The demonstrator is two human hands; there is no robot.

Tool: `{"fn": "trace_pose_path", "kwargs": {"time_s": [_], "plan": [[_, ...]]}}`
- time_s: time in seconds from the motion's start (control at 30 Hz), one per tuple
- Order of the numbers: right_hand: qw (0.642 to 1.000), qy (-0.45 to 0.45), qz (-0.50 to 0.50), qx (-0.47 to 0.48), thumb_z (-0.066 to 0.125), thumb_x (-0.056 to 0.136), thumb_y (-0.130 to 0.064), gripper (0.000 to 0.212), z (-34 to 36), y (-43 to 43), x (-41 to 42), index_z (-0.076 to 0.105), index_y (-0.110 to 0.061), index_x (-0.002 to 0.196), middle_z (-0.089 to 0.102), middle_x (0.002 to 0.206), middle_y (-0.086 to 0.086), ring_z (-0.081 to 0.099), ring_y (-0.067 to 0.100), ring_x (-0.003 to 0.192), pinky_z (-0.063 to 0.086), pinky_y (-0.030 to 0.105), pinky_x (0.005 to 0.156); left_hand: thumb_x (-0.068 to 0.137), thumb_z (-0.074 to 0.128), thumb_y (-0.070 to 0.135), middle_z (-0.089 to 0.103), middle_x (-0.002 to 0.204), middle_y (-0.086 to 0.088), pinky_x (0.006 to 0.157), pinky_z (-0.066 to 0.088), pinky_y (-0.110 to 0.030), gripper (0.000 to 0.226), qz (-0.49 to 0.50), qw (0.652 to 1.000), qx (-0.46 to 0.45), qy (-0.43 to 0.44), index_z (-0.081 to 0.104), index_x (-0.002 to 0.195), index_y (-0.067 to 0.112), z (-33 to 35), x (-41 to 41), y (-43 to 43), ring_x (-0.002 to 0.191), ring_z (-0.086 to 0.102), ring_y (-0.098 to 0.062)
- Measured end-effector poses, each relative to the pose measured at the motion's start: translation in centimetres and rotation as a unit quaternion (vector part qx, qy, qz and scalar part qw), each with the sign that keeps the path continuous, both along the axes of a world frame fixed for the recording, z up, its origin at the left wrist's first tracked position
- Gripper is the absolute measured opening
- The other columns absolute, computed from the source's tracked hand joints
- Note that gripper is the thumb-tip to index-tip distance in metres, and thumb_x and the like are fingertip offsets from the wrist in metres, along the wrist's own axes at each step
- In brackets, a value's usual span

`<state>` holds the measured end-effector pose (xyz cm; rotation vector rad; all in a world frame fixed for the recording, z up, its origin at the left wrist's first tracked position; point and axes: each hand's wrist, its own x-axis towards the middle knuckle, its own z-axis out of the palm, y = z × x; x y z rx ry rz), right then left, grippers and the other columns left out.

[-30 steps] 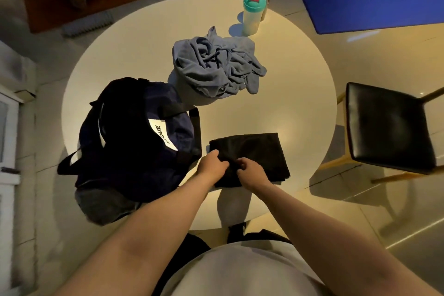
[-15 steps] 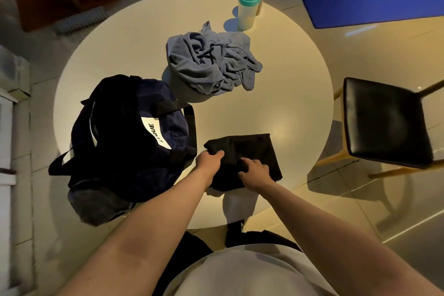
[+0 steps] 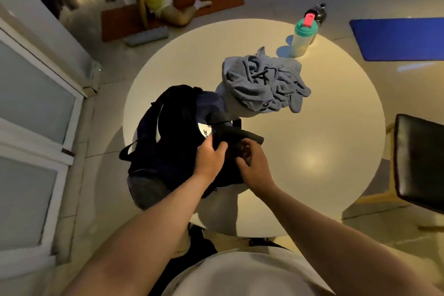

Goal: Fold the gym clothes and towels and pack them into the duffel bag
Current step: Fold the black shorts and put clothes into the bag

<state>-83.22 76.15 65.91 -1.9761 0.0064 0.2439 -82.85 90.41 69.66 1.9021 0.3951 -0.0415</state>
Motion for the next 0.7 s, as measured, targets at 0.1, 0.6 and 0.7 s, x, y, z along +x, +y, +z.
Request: {"fn": "trace_pose_path", "kwargs": {"time_s": [0.1,0.6,0.7], "plan": [[0.996,-0.031,0.079,0.012,0.062,0.086,-0.051,0.063,0.8,4.4,-0.6,0.037,-0.039,0.142,0.048,0.13,-0.008,0.051,0.011,0.119,0.05,0.041,0.102,0.097,0.056,0.019,0.071,0.1,0.002,0.073,0.051,-0.014,0.018,0.085,0.995,-0.053,-0.013,0.067,0.112,0.018,1.8,-0.1,4.2,0.093,0.066,-0.009],[0.969,0.08,0.047,-0.229,0.054,0.098,-0.031,0.059,-2.2,17.3,2.1,0.03,-0.039,0.151,0.046,0.128,0.004,0.055,0.027,0.112,0.055,0.046,0.092,0.1,0.039,0.046,0.045,0.15,-0.001,0.111,0.038,-0.05,0.048,-0.168,0.942,0.233,0.175,0.053,0.135,0.018,-3.6,2.2,17.0,0.133,0.043,-0.027],[0.962,0.097,0.048,-0.251,0.053,0.099,-0.035,0.06,-2.9,18.0,1.7,0.028,-0.04,0.152,0.046,0.128,0.005,0.056,0.026,0.109,0.053,0.047,0.095,0.098,0.044,0.037,0.05,0.136,-0.004,0.098,0.047,-0.05,0.037,-0.265,0.876,0.352,0.199,0.053,0.126,0.014,-3.8,2.4,17.9,0.12,0.052,-0.03]]}}
